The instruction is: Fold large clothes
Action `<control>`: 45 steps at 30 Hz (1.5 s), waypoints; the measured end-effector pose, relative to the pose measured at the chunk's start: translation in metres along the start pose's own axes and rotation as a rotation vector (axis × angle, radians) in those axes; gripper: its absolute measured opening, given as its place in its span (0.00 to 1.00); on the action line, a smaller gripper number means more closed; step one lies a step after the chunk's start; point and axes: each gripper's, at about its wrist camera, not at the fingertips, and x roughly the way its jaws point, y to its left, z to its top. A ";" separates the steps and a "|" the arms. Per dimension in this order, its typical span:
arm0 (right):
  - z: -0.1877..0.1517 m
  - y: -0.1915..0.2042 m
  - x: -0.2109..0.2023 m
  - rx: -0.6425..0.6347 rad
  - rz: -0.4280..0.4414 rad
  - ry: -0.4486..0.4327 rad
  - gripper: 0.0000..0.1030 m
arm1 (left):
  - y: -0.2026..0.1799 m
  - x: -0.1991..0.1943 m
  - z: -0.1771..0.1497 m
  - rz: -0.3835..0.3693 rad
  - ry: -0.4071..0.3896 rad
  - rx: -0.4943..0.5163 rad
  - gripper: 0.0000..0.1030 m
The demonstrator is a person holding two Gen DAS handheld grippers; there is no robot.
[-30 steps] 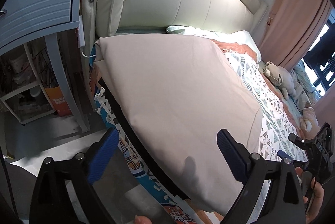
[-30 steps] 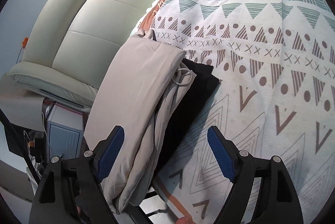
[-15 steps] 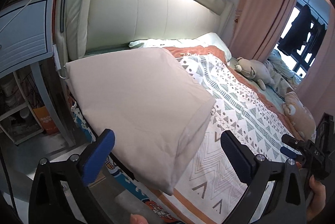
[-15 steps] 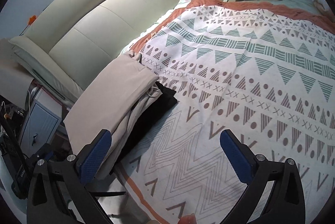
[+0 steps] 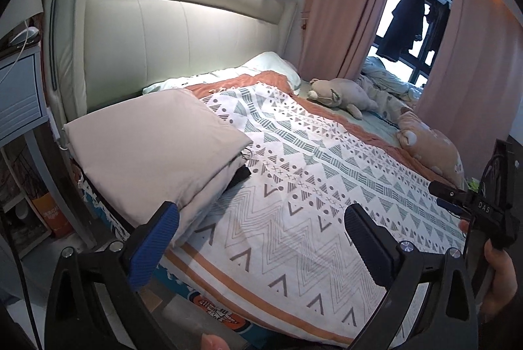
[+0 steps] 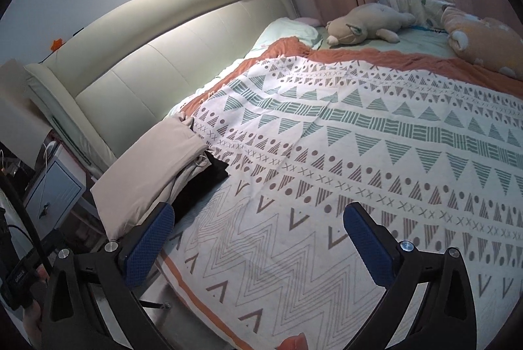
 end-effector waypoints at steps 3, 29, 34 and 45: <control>-0.020 -0.004 -0.032 -0.017 -0.025 -0.019 1.00 | -0.020 -0.017 -0.009 -0.027 -0.013 0.037 1.00; -0.211 -0.010 -0.276 0.043 -0.245 -0.235 1.00 | -0.096 -0.160 -0.125 -0.158 -0.090 0.286 1.00; -0.256 -0.001 -0.305 0.039 -0.254 -0.297 1.00 | -0.092 -0.180 -0.144 -0.176 -0.144 0.293 1.00; -0.336 0.006 -0.325 -0.043 -0.279 -0.307 1.00 | -0.075 -0.204 -0.184 -0.208 -0.187 0.334 1.00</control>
